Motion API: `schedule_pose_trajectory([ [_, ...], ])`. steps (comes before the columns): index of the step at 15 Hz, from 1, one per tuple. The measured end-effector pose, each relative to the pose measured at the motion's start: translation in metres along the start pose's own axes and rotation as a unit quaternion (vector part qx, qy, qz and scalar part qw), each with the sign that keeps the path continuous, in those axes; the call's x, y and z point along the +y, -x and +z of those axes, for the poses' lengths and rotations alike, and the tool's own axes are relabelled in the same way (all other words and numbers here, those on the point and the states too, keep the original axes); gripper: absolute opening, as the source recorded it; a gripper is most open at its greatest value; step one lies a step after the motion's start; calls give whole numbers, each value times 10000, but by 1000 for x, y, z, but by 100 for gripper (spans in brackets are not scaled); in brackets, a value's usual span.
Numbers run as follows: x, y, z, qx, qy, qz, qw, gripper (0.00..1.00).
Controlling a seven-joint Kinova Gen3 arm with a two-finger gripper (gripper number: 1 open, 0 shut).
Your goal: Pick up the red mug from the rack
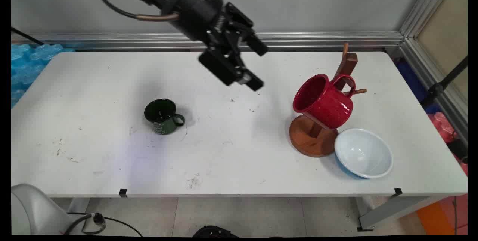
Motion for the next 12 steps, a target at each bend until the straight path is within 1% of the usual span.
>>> schedule_pose_trajectory([
  [6, 9, -25, 39, -6, -25, -175, 9998, 100],
  [12, 4, -31, 67, -165, -208, -283, 9992, 100],
])
